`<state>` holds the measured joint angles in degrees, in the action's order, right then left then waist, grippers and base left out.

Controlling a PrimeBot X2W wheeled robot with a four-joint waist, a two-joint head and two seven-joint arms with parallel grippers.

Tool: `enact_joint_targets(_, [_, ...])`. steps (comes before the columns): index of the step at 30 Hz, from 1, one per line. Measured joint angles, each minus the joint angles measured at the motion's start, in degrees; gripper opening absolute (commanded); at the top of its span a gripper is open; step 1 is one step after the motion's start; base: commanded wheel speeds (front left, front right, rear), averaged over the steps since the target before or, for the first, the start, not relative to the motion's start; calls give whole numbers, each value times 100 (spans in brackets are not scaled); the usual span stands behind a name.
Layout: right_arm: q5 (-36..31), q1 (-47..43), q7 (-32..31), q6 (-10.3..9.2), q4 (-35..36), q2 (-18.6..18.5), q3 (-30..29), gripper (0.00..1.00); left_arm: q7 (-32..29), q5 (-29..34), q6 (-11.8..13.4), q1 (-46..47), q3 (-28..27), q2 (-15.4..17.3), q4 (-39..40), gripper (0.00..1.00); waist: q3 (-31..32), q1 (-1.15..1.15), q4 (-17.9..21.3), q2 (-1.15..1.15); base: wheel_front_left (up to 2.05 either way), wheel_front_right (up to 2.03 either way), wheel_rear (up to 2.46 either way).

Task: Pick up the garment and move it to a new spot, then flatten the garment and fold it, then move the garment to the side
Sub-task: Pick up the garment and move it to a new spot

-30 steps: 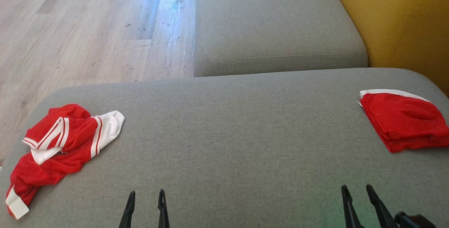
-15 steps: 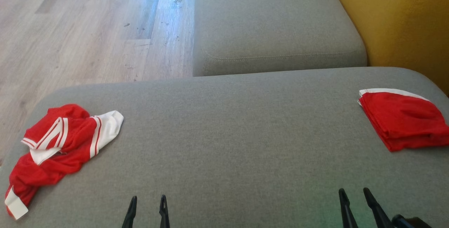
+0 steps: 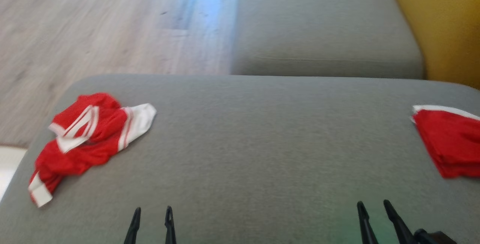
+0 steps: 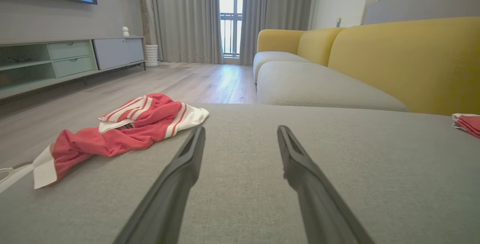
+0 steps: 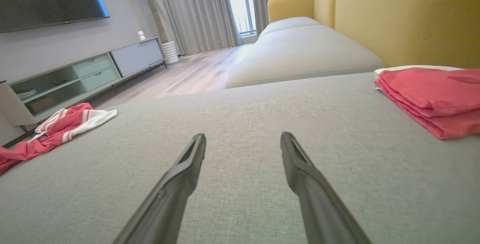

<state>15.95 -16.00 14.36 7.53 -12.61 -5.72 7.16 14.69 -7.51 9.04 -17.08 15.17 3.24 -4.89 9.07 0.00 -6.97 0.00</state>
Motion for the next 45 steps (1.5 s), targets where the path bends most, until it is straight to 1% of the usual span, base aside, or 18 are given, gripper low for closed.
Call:
enact_joint_targets(8, [-32,29,0,0,18,125,183,100,0,67,-5,25,-131,4,-58,100,-120,0,-782,0,0,0,0])
enact_joint_targets(15, [-36,187,0,0,19,138,225,100,0,115,-52,33,-242,4,-63,100,-269,0,-1522,0,0,0,0])
enact_joint_targets(19, [-40,312,0,0,18,131,366,100,0,138,-32,36,-305,4,-20,100,-423,0,-1854,0,0,0,0])
enact_joint_targets(20, [-40,404,0,0,18,113,385,100,0,136,9,39,-363,4,-3,100,-541,1,-1950,0,0,0,0])
enact_joint_targets(23, [-40,510,0,0,14,15,405,100,0,135,56,62,-382,4,54,100,-693,1,-2072,0,0,0,0])
enact_joint_targets(27, [-40,519,0,0,8,-74,405,100,0,133,56,154,-382,4,99,100,-851,1,-2191,0,0,0,0])
enact_joint_targets(30, [-41,516,0,0,22,-125,390,100,0,138,-18,396,-385,3,131,100,-971,0,-2268,0,0,0,0])
enact_joint_targets(32, [-85,525,0,0,94,-264,390,100,0,162,-82,687,-431,12,214,100,-1111,0,-2305,0,0,0,0])
enact_joint_targets(34, [-123,623,0,0,121,-491,422,100,0,162,-176,1138,-546,29,297,100,-1306,0,-2315,0,0,0,0])
enact_joint_targets(38, [-140,1090,0,0,291,-999,448,100,1,162,-409,2436,-801,205,311,100,-1808,2,-2248,0,0,0,0])
enact_joint_targets(41, [-137,1419,1,0,416,-1357,421,100,-55,160,-611,3486,-848,380,-109,100,-2192,2,-2173,0,0,0,0])
enact_joint_targets(43, [-131,1560,1,0,490,-1543,393,100,-372,136,-728,4161,-886,463,-511,100,-2432,2,-2110,0,0,0,0])
enact_joint_targets(45, [-130,1666,1,0,558,-1700,355,100,-832,125,-837,4842,-900,530,-944,100,-2649,2,-2038,0,0,0,0])
